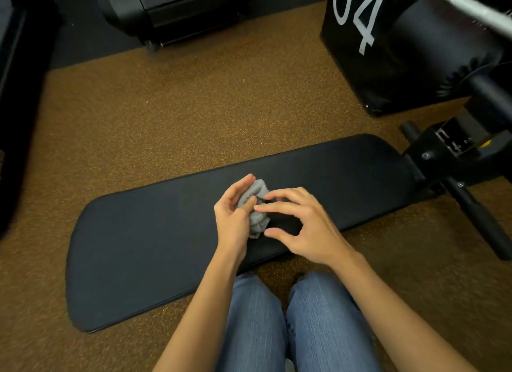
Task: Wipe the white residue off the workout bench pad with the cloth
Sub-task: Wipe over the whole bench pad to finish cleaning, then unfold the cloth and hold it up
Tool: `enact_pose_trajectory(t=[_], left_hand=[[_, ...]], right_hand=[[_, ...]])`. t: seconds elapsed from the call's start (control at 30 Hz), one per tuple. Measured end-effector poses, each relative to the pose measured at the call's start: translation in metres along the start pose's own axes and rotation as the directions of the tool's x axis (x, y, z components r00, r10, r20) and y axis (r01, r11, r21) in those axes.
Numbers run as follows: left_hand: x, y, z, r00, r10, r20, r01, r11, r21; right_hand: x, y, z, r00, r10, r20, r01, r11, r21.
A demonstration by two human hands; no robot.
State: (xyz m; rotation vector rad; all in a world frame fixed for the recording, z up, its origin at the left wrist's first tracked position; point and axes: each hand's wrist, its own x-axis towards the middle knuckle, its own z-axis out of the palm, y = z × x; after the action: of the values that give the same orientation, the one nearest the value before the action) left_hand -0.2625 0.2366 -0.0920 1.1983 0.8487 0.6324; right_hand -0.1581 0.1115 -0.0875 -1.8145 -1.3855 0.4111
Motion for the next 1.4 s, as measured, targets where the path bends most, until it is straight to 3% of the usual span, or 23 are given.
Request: enact_pose_trajectory(t=[0.27,0.43,0.7,0.93,1.07,1.17,1.3,1.4], left_hand=[[-0.001,0.015,0.021,0.975,-0.046,0.216,0.059,0.997,-0.055],[-0.008,0.035,0.025,0.918,-0.091,0.386,0.114,0.993,-0.038],[-0.015,0.060,0.037,0.728,-0.053,0.683,-0.081,0.983,0.162],[-0.018,0.065,0.067,0.671,-0.056,0.740,-0.190,0.951,0.245],[-0.019,0.070,0.082,0.585,-0.137,0.799,-0.260,0.902,0.345],[-0.022,0.079,0.092,0.532,-0.174,0.829,-0.198,0.926,0.321],[-0.031,0.095,0.115,0.545,-0.114,0.831,0.015,0.992,0.127],[-0.033,0.105,0.140,0.541,-0.078,0.837,0.123,0.992,0.013]], right_hand=[[0.014,-0.014,-0.029,0.995,0.064,-0.075,-0.055,0.992,0.116],[0.019,-0.022,-0.052,0.958,0.268,-0.105,-0.209,0.899,0.384],[0.017,-0.032,-0.100,0.899,0.421,-0.120,-0.245,0.712,0.658],[0.007,-0.038,-0.134,0.874,0.402,-0.273,-0.194,0.804,0.562],[0.000,-0.039,-0.165,0.840,0.499,-0.214,-0.267,0.723,0.637],[-0.003,-0.033,-0.192,0.772,0.624,-0.116,-0.359,0.580,0.731],[-0.022,-0.019,-0.196,0.693,0.718,0.064,-0.203,0.109,0.973],[-0.054,-0.009,-0.179,0.627,0.762,0.164,-0.193,-0.052,0.980]])
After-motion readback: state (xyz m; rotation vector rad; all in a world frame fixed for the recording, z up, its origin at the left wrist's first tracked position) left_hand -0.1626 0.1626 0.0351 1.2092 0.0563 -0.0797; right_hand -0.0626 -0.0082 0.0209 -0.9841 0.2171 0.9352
